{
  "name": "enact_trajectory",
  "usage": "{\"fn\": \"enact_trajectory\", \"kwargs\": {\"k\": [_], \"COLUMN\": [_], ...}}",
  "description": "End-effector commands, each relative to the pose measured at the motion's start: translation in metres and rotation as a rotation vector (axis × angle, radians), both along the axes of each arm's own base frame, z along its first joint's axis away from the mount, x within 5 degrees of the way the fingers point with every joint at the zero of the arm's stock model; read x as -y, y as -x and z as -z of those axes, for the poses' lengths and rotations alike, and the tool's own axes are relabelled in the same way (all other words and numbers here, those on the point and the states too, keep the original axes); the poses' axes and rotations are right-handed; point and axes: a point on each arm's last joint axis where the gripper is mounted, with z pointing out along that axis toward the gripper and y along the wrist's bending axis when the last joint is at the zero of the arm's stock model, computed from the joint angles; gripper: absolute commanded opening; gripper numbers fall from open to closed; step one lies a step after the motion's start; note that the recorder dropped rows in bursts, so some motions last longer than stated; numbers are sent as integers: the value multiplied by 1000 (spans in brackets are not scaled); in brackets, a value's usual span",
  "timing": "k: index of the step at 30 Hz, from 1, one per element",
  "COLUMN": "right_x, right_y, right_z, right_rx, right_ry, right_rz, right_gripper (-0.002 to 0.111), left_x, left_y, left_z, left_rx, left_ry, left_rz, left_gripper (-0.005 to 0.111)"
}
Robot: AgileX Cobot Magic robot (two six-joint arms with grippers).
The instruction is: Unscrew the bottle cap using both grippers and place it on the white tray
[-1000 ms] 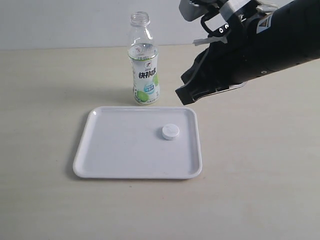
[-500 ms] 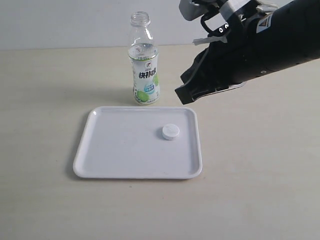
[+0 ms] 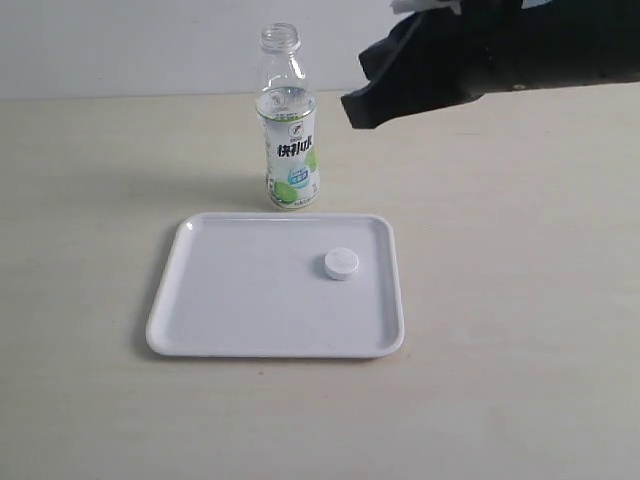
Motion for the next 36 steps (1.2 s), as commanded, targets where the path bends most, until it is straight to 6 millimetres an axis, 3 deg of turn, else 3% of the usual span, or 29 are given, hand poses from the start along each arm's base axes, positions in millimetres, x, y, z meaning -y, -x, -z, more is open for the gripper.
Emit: {"fn": "enact_trajectory", "kwargs": {"k": [1,4,5,9,13,17,22,28,36], "right_x": [11,26,40,83,109,116,121,130,134], "right_y": [16,33,43,83,123,149,168,198,206], "right_z": [-30,-49,-55,-63,-65,-70,-70,-54,-44], "right_rx": [107,168,189,255,351,429,496,581,603], "right_ry": [-40,-63,-88,-199,-239,-258,-244,-240,-228], "right_rz": [8,27,68,234,335,350,361,448,501], "right_gripper": [0,0,0,0,0,0,0,0,0], "left_x": [0,0,0,0,0,0,0,0,0], "left_y": [0,0,0,0,0,0,0,0,0], "left_z": [0,0,0,0,0,0,0,0,0], "left_rx": [9,9,9,9,9,9,9,9,9], "left_ry": [8,8,8,8,8,8,8,8,8], "left_rz": [-4,-4,-4,-4,-4,-4,-4,-4,-4], "left_gripper": [0,0,0,0,0,0,0,0,0]}}
